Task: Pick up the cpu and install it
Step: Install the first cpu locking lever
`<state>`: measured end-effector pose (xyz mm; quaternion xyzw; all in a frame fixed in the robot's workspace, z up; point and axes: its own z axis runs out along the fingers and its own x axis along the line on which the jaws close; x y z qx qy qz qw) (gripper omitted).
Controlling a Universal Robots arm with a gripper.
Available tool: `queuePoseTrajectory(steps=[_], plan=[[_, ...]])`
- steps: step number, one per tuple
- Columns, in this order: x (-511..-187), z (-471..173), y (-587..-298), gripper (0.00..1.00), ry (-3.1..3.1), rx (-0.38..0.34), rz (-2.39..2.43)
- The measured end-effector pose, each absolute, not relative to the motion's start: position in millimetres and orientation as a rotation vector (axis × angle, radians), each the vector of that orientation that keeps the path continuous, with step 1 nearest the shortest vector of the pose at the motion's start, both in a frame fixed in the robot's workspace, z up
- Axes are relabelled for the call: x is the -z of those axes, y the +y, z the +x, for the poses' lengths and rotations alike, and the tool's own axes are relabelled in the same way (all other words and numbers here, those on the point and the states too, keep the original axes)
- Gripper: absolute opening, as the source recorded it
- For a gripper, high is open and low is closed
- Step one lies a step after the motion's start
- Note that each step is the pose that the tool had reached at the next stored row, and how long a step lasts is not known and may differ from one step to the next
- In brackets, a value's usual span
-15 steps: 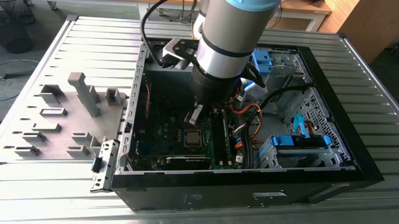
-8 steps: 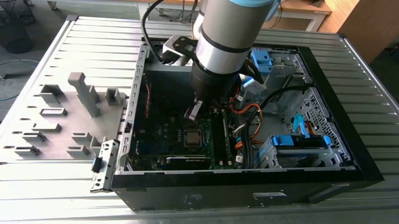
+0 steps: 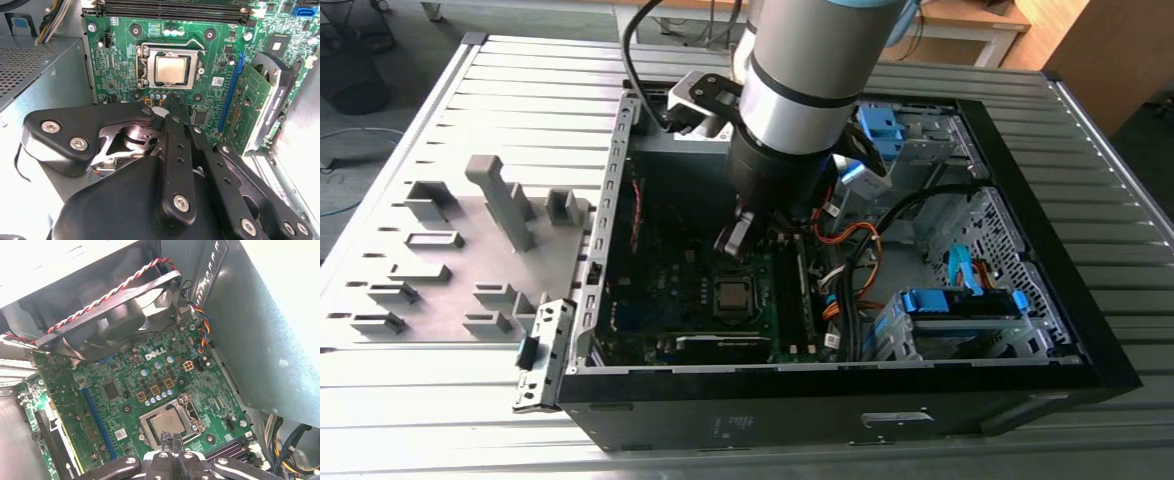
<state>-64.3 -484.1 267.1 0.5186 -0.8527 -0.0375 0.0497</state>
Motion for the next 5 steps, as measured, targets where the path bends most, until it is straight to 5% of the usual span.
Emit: queuePoseTrajectory(steps=[5], plan=[[-267.7, -64.3, -484.1, 0.11, -2.597, 0.114, 1.580]])
